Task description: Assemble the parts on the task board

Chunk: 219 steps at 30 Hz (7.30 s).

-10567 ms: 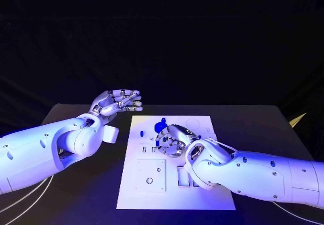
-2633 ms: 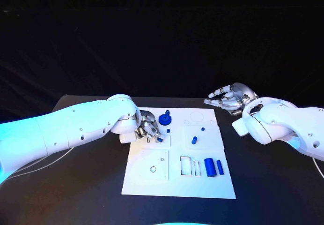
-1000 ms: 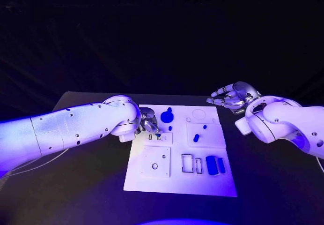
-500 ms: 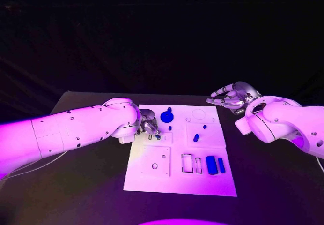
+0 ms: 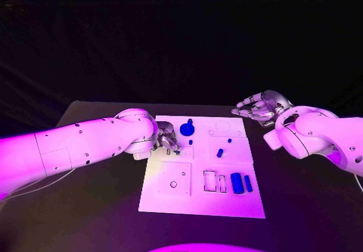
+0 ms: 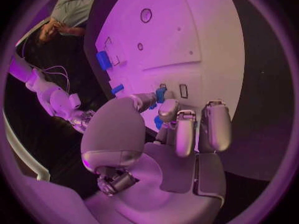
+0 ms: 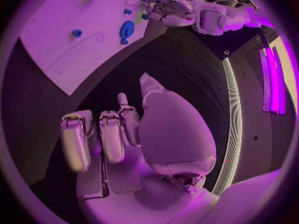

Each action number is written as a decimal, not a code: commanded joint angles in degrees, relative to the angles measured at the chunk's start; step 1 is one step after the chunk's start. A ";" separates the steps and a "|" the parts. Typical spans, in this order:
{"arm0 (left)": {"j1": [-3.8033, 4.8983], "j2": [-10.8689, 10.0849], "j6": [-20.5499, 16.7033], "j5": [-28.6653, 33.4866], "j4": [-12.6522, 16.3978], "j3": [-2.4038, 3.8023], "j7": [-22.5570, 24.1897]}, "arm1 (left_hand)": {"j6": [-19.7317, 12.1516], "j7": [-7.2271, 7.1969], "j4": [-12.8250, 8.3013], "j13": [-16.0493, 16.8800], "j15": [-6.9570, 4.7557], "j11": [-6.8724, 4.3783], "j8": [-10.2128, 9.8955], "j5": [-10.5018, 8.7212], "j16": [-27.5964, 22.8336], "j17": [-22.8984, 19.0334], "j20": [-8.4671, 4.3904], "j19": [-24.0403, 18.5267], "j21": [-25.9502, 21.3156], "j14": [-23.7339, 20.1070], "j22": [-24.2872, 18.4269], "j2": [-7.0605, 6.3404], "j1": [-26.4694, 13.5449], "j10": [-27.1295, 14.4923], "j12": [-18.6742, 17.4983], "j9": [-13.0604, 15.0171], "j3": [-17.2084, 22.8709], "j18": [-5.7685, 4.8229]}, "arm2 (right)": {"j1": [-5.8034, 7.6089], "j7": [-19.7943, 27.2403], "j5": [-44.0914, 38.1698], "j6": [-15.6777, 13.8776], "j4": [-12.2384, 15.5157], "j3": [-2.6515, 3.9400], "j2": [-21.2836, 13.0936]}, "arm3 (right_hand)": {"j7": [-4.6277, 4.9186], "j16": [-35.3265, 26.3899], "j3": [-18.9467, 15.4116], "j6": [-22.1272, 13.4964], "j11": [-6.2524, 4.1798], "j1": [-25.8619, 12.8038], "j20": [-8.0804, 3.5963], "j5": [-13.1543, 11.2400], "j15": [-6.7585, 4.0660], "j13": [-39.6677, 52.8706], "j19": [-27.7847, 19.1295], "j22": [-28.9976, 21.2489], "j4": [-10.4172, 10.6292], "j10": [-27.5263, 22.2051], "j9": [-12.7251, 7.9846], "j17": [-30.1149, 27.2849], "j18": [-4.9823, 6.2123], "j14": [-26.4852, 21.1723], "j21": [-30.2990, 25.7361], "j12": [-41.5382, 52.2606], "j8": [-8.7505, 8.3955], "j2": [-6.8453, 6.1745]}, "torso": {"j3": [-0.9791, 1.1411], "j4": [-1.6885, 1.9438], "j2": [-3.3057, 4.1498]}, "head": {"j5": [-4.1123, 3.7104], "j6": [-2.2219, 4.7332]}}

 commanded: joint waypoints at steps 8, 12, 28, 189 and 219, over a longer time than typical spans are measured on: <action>-0.21 -0.12 1.22 -0.08 0.21 -0.10 -0.15 | 0.86 -0.24 -12.12 0.11 -0.49 -0.16 0.13 0.45 0.19 15.06 -0.12 0.17 0.23 6.13 -0.02 0.06 -1.09 0.62 0.10 0.57 13.15 -1.10 | -0.07 0.52 0.02 0.48 -0.01 0.00 0.04 | -0.12 0.15 0.12 -0.19 0.04 -0.62 0.25 -0.25 0.04 6.27 5.67 14.76 -0.08 0.13 -0.08 14.84 -0.27 5.92 -0.14 0.24 0.38 0.19 | 0.02 0.02 0.00 | -0.07 -0.23; -0.22 -0.16 1.31 0.01 0.19 -0.09 -0.16 | 0.97 -0.25 -12.38 0.16 -0.51 -0.18 0.13 0.50 0.19 15.06 -0.14 0.18 0.24 6.13 -0.01 -0.04 -1.34 0.71 0.11 0.68 13.56 -1.10 | -0.08 0.51 0.02 0.51 -0.04 0.00 0.05 | -0.12 0.15 0.12 -0.19 0.04 -0.62 0.25 -0.25 0.04 6.27 5.67 14.76 -0.08 0.13 -0.08 14.84 -0.27 5.92 -0.14 0.24 0.38 0.19 | 0.00 -0.02 -0.01 | -0.03 -0.21; -0.24 -0.34 0.78 1.70 0.12 -0.05 -0.20 | 1.30 -0.32 -13.01 0.34 -0.59 -0.26 0.18 0.58 0.19 15.06 -0.18 0.27 0.28 6.13 0.11 -0.14 -2.02 1.06 0.18 1.01 14.73 -1.12 | -0.12 0.45 -0.06 0.58 -0.21 0.00 0.16 | -0.13 0.14 0.14 -0.18 0.03 -0.64 0.24 -0.24 0.03 6.22 5.65 14.73 -0.10 0.10 -0.08 14.80 -0.25 5.91 -0.18 0.20 0.43 0.19 | -0.01 -0.02 0.03 | 0.06 -0.20; 5.21 3.34 8.00 1.29 -15.44 3.96 0.29 | 2.53 0.88 3.10 -2.54 0.41 0.99 -11.31 0.13 0.19 15.06 0.19 -0.26 -1.25 6.13 -0.79 -0.78 -3.75 -1.68 -3.40 1.11 -18.72 -0.88 | -0.24 1.30 -0.58 0.32 -0.98 -0.04 0.16 | -0.14 -0.01 0.13 -0.41 0.02 -1.08 0.21 -0.24 0.00 5.93 5.45 14.44 -0.05 -0.15 -0.23 14.35 -0.15 5.80 -0.54 -0.07 0.78 0.10 | -0.15 -0.06 0.20 | 0.31 0.93; 2.55 7.45 10.93 0.95 -21.65 2.32 0.29 | 2.90 1.19 3.10 -3.16 0.86 1.37 -12.48 -0.63 0.04 14.84 0.74 -0.97 -1.73 6.03 -1.60 1.01 -6.89 -2.92 -3.53 -0.05 -22.36 -0.67 | -0.24 1.36 -0.61 0.25 -0.75 -0.05 0.31 | -0.14 -0.02 0.14 -0.43 0.02 -1.10 0.20 -0.23 0.00 5.90 5.46 14.45 -0.06 -0.17 -0.24 14.32 -0.15 5.79 -0.53 -0.10 0.80 0.11 | -0.03 -0.05 0.05 | 0.37 0.41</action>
